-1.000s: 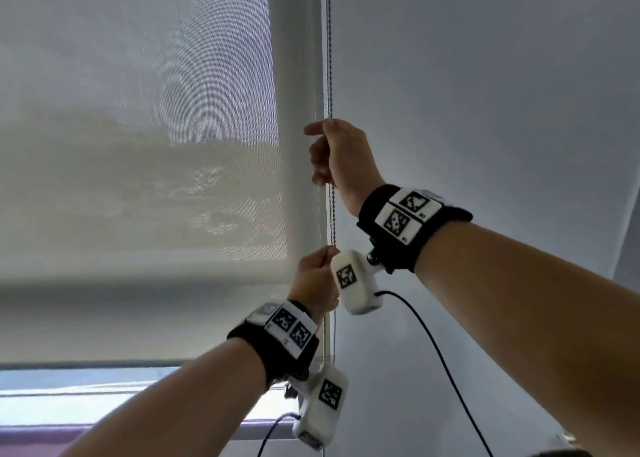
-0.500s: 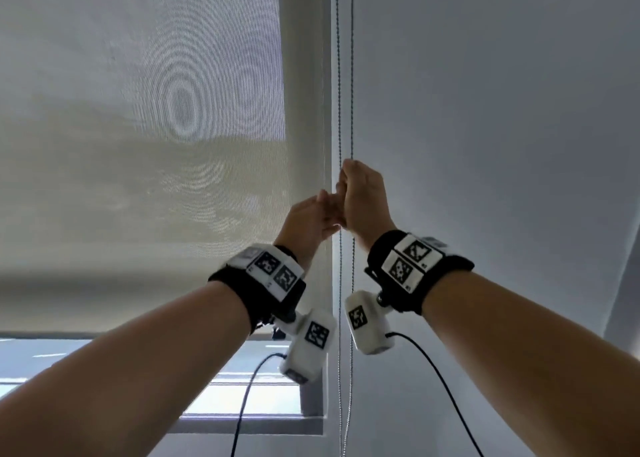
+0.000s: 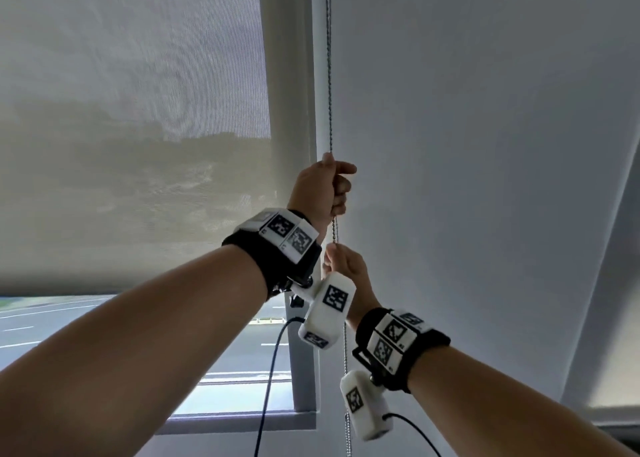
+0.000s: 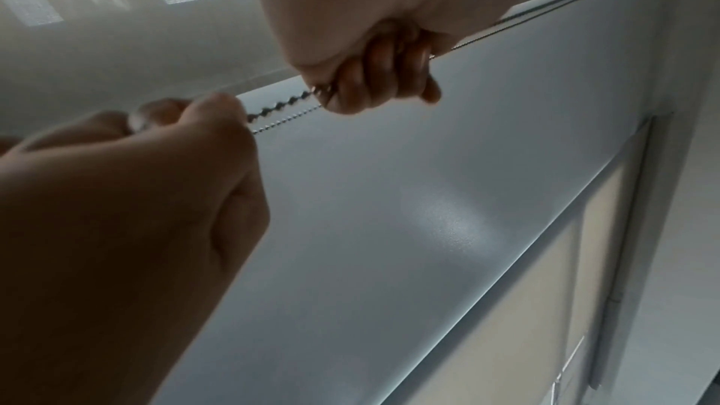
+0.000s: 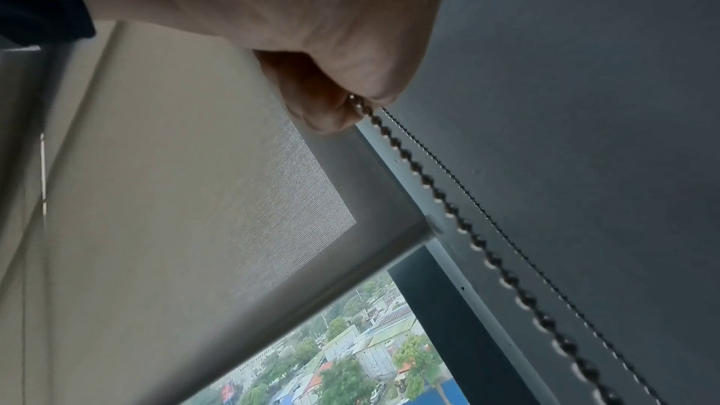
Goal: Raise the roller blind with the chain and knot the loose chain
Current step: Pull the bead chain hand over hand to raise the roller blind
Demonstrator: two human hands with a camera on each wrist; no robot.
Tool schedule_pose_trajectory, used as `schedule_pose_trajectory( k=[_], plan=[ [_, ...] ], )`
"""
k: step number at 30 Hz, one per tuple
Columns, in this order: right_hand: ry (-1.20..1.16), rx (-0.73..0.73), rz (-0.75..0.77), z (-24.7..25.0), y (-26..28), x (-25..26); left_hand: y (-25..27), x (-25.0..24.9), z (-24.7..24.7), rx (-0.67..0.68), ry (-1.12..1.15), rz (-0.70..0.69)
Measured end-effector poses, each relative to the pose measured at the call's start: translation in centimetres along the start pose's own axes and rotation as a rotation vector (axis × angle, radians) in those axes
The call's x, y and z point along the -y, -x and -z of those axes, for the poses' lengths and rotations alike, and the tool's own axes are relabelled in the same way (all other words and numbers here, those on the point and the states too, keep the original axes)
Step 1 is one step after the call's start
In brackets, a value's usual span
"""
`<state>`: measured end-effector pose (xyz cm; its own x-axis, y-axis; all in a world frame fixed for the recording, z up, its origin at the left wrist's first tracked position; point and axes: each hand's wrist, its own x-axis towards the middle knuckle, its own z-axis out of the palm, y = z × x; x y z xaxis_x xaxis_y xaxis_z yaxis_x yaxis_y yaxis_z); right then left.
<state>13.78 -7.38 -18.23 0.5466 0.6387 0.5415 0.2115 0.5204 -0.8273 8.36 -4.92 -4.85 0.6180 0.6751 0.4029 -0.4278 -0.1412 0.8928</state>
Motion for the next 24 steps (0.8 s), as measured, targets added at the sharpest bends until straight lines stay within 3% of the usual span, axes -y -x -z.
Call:
schedule_pose_trajectory(
  k=[3,9,15,21,24],
  plan=[
    [-0.012,0.04,-0.027,0.0,0.4,0.6,0.4,0.4,-0.3,-0.061,0.012,-0.025],
    [0.038,0.084,-0.038,0.5,-0.4,1.8,0.8,0.3,0.2,-0.032,0.038,-0.023],
    [0.122,-0.006,0.141,0.7,-5.0,8.0,2.1,1.8,1.4,-0.062,0.0,-0.003],
    [0.073,0.047,0.164,-1.7,-8.1,13.3,3.9,5.2,1.2,-0.077,0.002,0.1],
    [0.037,0.033,0.145,-2.6,-8.7,14.2,5.2,7.6,1.8,-0.071,0.133,0.202]
  ],
)
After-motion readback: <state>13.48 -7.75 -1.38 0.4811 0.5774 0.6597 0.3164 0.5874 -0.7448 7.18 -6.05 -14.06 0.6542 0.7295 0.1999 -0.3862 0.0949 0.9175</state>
